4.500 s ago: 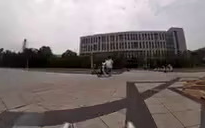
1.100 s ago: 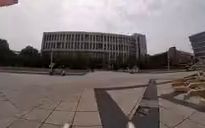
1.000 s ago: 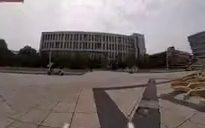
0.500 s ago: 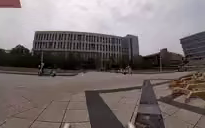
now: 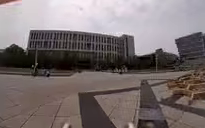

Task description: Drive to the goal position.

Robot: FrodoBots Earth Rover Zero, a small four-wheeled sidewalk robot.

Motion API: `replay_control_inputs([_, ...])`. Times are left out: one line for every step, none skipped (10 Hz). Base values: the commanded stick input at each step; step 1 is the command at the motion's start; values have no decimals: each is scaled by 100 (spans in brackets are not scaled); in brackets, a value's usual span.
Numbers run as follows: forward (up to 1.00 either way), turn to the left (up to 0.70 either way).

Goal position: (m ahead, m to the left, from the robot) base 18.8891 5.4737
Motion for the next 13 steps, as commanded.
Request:
replay_control_inputs([50, 0])
replay_control_inputs([50, 0])
replay_control_inputs([50, 0])
replay_control_inputs([50, 0])
replay_control_inputs([50, 0])
replay_control_inputs([50, 0])
replay_control_inputs([50, 0])
replay_control_inputs([50, 0])
replay_control_inputs([50, 0])
replay_control_inputs([50, 0])
replay_control_inputs([50, 0])
replay_control_inputs([50, 0])
replay_control_inputs([50, 0])
